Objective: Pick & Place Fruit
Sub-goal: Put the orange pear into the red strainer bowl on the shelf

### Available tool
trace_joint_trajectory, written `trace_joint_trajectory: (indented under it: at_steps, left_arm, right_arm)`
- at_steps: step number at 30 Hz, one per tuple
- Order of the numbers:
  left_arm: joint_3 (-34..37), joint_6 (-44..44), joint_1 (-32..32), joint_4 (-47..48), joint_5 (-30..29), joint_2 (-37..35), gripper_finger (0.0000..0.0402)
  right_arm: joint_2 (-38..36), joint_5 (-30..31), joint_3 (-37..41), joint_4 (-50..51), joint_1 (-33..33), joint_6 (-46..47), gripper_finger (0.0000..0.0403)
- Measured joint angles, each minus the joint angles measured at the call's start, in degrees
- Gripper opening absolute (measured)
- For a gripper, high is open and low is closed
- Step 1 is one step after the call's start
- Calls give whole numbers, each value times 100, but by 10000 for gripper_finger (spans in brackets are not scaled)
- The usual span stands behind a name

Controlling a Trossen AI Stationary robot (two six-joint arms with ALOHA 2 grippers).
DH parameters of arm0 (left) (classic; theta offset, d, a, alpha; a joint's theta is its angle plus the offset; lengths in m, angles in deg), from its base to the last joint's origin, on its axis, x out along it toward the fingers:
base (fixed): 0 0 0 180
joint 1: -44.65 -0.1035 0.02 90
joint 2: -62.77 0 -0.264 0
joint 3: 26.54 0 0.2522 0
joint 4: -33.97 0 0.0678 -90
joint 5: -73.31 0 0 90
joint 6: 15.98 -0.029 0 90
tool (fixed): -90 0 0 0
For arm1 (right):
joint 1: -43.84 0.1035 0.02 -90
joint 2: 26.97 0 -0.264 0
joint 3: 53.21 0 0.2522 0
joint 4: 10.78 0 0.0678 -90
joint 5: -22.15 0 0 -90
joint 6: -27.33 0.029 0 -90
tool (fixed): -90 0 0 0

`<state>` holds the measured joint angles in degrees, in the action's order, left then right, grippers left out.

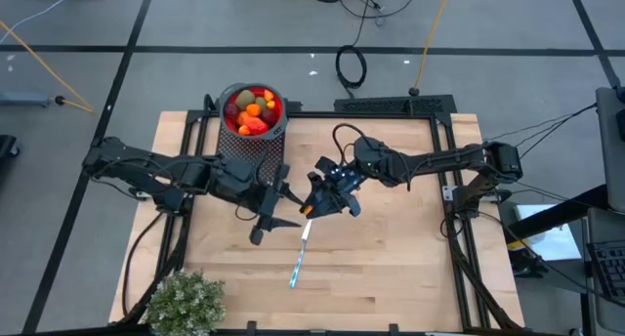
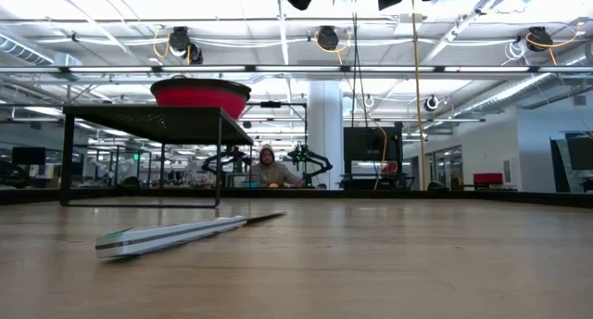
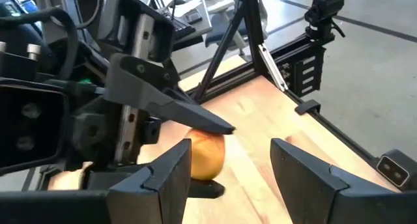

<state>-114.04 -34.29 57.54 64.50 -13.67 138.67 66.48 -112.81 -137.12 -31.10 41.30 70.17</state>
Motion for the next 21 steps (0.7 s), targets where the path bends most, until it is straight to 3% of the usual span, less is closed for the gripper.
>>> trace_joint_trajectory:
  at_steps: [10,21]
  left_arm:
    - [-2,34,2,-276,141,299,206]
    - [-2,59,0,-377,120,367,156]
  right_arm:
    - [0,-36,6,30,13,5,137]
    - [0,-11,9,2,13,150,137]
